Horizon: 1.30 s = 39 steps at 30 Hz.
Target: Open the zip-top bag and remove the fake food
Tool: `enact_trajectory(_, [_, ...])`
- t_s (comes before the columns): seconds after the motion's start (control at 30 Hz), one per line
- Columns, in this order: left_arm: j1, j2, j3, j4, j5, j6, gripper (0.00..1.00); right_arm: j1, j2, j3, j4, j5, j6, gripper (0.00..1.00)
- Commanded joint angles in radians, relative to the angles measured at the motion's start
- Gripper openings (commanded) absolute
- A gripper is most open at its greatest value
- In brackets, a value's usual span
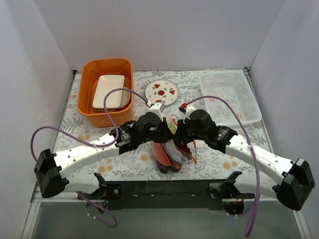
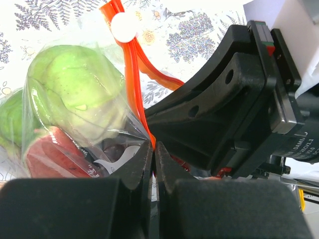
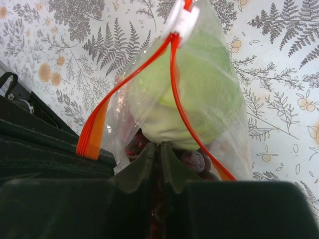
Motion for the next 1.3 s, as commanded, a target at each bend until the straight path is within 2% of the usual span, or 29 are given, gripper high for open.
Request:
enact_trajectory(0.0, [0.005, -0.019, 0.041, 0.006, 0.000, 0.013, 0.00, -0.001, -0.007, 0.030, 0.013, -0.001, 0.003, 0.10])
enact_trajectory(0.07, [0.005, -0.025, 0.043, -0.003, -0.013, 0.010, 0.00, -0.001, -0.012, 0.056, -0.006, -0.001, -0.002, 0.01])
enact_trajectory(0.43, [0.005, -0.082, 0.041, -0.075, -0.051, 0.006, 0.00, -0.001, -0.076, 0.131, -0.107, 0.055, -0.018, 0.01])
enact_trajectory(0.5, [0.005, -0.091, 0.038, -0.069, -0.045, 0.016, 0.00, -0.001, -0.070, 0.130, -0.115, 0.034, -0.028, 0.07])
enact_trajectory(0.63, [0.005, -0.091, 0.035, -0.066, -0.034, 0.026, 0.00, -0.001, -0.074, 0.113, -0.119, 0.034, -0.029, 0.09])
enact_trajectory(0.77, [0.005, -0.085, 0.030, -0.058, -0.028, 0.026, 0.00, -0.001, -0.084, 0.125, -0.130, 0.049, -0.023, 0.01])
enact_trajectory(1.27, [0.005, -0.087, 0.006, -0.030, -0.045, -0.002, 0.00, 0.001, -0.088, 0.333, -0.241, 0.161, -0.037, 0.01])
